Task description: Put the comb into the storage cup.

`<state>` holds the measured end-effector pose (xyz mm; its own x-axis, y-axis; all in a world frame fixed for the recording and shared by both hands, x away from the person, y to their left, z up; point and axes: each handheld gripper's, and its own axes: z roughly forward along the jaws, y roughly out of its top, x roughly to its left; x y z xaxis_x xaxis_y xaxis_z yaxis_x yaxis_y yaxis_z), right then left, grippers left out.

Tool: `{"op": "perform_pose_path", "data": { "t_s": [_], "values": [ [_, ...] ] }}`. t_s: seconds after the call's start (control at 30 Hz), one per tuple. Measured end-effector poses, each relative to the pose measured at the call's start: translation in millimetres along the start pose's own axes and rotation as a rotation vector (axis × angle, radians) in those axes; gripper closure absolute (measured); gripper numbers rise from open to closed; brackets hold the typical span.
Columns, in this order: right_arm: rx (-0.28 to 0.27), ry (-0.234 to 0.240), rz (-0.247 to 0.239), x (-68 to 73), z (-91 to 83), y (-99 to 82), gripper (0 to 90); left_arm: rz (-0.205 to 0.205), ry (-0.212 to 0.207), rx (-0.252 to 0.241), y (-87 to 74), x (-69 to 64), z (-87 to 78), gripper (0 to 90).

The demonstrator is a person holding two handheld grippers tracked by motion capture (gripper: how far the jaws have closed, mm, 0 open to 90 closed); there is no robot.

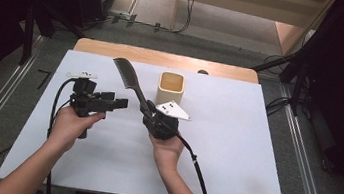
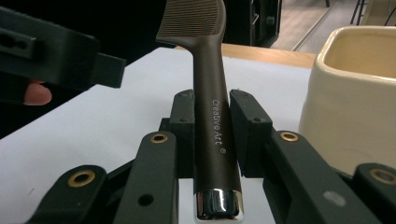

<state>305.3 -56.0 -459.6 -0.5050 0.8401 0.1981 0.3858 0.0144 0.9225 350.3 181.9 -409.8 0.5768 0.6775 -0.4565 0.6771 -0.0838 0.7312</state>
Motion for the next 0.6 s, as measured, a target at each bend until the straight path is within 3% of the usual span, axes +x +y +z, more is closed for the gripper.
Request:
{"op": "perform_pose_path", "data": {
  "t_s": [0.23,0.37,0.6],
  "values": [
    [-0.043,-0.008,0.008,6.0,1.2,-4.7,70.0,0.017,0.027,-0.024,7.2,-3.4,4.5,22.9],
    [-0.074,-0.018,0.013,8.5,-0.9,-5.2,70.0,-0.016,0.02,-0.031,10.3,-1.1,7.6,23.0],
    [-0.112,-0.03,0.02,14.1,-2.5,-7.4,70.0,-0.021,0.035,-0.055,13.9,-5.5,11.9,24.6]
  ]
}}
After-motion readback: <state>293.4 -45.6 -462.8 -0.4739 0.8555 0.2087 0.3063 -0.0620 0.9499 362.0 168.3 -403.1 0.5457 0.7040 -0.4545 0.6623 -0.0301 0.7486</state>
